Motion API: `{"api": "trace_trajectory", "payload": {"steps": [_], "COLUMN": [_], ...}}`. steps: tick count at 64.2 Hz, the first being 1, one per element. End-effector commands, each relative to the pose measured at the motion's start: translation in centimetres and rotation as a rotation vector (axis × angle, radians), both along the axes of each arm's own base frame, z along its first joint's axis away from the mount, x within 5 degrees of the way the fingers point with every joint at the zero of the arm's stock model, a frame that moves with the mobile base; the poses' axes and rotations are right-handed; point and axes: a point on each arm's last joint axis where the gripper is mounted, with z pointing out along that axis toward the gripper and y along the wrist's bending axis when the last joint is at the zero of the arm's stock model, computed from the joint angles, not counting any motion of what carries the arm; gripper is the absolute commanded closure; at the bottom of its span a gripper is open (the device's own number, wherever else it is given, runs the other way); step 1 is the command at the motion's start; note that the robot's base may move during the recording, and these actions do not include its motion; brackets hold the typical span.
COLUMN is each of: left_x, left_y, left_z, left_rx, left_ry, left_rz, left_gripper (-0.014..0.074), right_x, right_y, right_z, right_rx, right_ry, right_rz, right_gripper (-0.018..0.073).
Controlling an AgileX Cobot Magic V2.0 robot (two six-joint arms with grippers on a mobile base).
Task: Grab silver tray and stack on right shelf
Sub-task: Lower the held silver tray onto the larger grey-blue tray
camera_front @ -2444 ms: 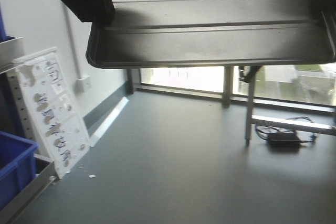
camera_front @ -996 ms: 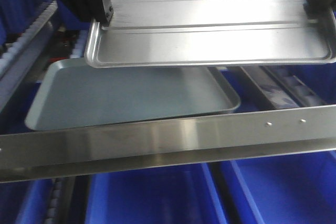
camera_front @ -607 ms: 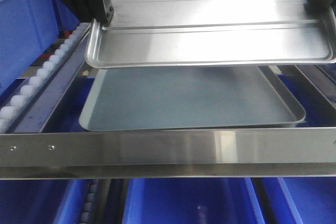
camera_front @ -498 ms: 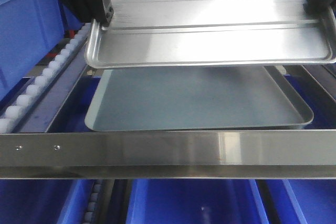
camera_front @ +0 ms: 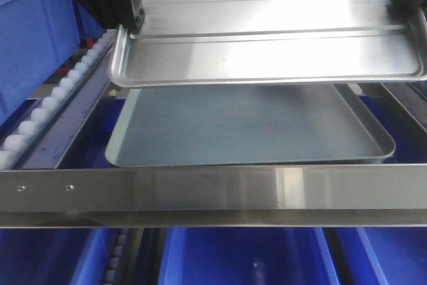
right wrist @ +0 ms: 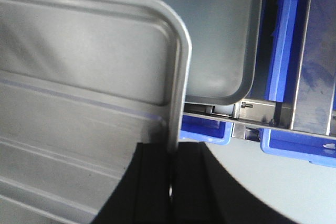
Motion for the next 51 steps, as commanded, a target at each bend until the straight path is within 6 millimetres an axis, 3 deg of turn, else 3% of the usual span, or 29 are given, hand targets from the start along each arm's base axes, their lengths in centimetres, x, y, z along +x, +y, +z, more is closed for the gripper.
{"api": "trace_trajectory", "payload": {"steps": [1,51], "left_x": [-0.21,0.18], "left_y": [1.09,0.79], "left_z": [1.67,2.05], "left_rx": [0.056,0.034], "left_ry": [-0.059,-0.122], "left_rz": [-0.009,-0.034], "left_gripper": [0.0689,0.0689], "right_x": [0.07,0.12], "right_y": [-0.56,-0.52], "right_z": [2.07,2.13], "right_rx": [-0.027,-0.022], "right_ry": [-0.137,-0.146], "right_rz": [0.006,0.006], "right_gripper": [0.0503,0.0503]}}
